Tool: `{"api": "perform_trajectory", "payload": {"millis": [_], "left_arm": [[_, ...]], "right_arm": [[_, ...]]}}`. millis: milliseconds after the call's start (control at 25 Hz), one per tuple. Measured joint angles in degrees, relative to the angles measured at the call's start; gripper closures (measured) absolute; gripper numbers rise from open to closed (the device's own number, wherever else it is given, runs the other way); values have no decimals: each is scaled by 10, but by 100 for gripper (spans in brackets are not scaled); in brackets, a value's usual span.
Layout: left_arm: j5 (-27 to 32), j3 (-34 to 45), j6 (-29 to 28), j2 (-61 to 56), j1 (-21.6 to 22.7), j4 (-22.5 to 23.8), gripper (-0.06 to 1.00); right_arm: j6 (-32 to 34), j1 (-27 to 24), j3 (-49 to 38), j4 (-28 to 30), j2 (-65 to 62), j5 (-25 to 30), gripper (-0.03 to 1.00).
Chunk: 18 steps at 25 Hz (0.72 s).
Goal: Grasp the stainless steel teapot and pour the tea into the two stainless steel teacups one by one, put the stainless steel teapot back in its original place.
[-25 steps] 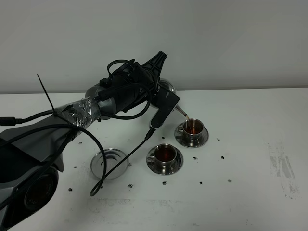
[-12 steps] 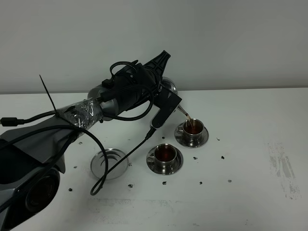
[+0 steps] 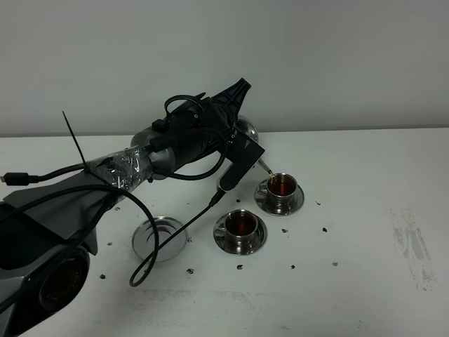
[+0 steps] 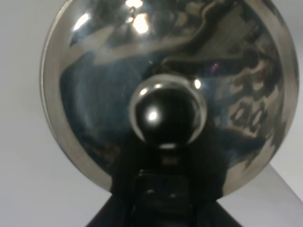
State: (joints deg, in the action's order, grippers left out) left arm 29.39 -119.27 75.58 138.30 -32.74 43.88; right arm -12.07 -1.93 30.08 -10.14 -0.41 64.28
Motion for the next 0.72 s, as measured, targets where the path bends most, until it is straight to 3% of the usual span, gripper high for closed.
{"api": "perform_trajectory", "payload": {"millis": [720], "left_arm": [[-24, 1, 0, 4, -5, 24, 73]], "right_arm": [[0, 0, 0, 0, 0, 0, 61]]}}
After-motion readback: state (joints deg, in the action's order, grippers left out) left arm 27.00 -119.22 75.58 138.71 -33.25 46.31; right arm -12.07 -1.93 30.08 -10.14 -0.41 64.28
